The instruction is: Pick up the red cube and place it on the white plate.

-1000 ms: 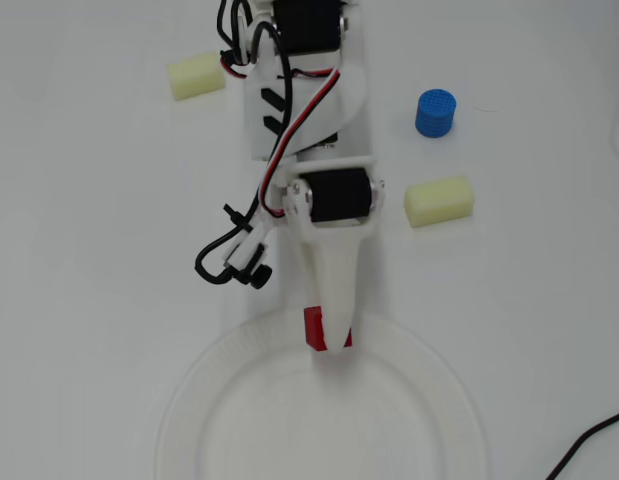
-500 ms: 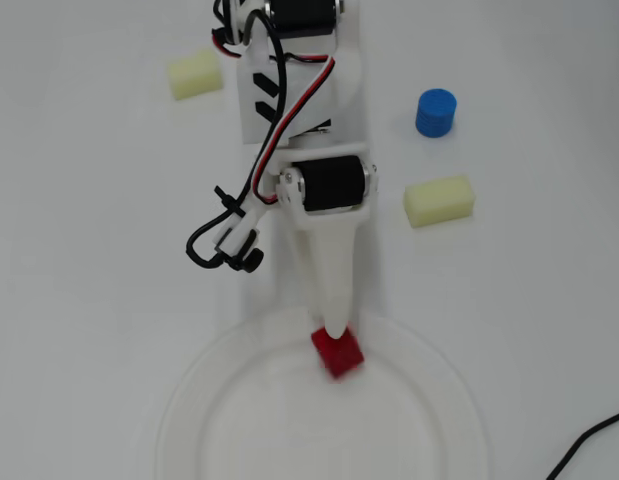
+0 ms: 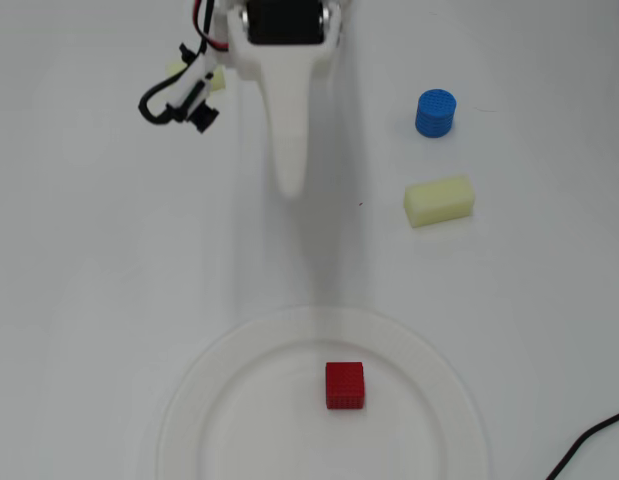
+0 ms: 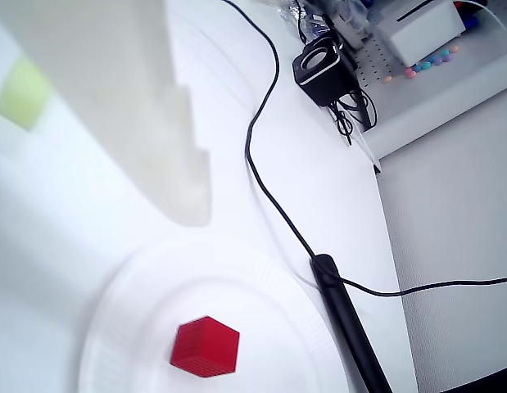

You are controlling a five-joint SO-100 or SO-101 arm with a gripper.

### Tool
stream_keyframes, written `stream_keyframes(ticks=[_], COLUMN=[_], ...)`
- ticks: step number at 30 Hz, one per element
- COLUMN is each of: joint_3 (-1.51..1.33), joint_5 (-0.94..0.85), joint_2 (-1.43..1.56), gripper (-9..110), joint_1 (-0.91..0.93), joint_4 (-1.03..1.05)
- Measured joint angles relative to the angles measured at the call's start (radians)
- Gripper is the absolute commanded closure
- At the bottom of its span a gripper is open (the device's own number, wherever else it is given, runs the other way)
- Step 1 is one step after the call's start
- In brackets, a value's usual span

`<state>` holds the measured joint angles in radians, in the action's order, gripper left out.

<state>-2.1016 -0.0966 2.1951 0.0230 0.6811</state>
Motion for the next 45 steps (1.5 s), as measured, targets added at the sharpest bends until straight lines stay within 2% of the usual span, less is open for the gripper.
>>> stream_keyframes(ticks=[7,9,11,15,24,32,35,45], joint_3=[-0.417,-0.566,-0.658,-0.775,-1.006,-1.081,-1.095,-1.132], joint_5=[0.012,0.014,0.067,0.184,0.236,0.149,0.133,0.112], joint_2=[0.712,0.962,1.155,1.224,1.243,1.244,1.244,1.244], gripper=[69,67,67,67,71,89,101,102], joint_1=[-0.021,-0.015,-0.009,0.023,-0.043,-0.044,-0.044,-0.044], joint_4=[0.298,0.379,0.482,0.538,0.503,0.492,0.492,0.492])
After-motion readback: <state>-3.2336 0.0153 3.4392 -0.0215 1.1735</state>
